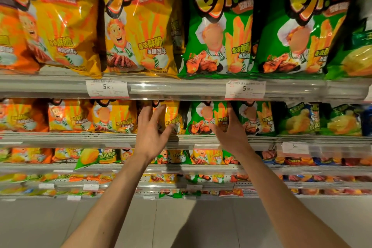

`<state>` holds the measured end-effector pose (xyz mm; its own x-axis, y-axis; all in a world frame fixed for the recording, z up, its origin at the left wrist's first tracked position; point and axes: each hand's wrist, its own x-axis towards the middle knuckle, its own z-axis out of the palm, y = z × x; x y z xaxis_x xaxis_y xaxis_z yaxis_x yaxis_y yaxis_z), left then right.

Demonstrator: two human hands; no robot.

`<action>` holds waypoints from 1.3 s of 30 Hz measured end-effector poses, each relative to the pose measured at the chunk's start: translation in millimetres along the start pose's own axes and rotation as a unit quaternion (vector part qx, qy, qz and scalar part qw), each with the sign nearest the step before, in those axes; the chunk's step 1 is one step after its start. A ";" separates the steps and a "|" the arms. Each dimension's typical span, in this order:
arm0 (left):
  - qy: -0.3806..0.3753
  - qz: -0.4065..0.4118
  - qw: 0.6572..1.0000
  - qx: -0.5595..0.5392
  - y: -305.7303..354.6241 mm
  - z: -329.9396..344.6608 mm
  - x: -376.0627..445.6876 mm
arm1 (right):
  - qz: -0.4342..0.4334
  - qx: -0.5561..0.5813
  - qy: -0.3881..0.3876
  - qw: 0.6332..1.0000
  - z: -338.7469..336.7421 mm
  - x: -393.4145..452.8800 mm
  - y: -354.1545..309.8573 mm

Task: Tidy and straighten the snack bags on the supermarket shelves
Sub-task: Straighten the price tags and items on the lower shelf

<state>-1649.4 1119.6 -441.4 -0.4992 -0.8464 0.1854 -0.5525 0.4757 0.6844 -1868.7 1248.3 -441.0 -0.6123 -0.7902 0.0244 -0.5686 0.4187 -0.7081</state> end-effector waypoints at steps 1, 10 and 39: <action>-0.002 -0.011 1.000 -0.021 2.1 -4.7 -1.3 | 0.009 0.021 -0.015 1.000 -5.7 -1.8 -1.5; 0.053 -0.089 0.971 -0.216 13.2 -39.3 -47.0 | 0.067 0.213 0.037 0.974 -15.1 -39.5 13.7; 0.194 -0.234 0.893 -0.331 -244.7 -305.6 -211.4 | 0.135 0.301 -0.098 0.939 251.6 -201.2 -233.3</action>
<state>-1204.7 1109.0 -432.6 0.0224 -0.9959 -0.0879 -0.0597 -0.0891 0.9942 -1474.6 1197.0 -458.3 -0.5433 -0.7836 -0.3014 0.0421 0.3331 -0.9420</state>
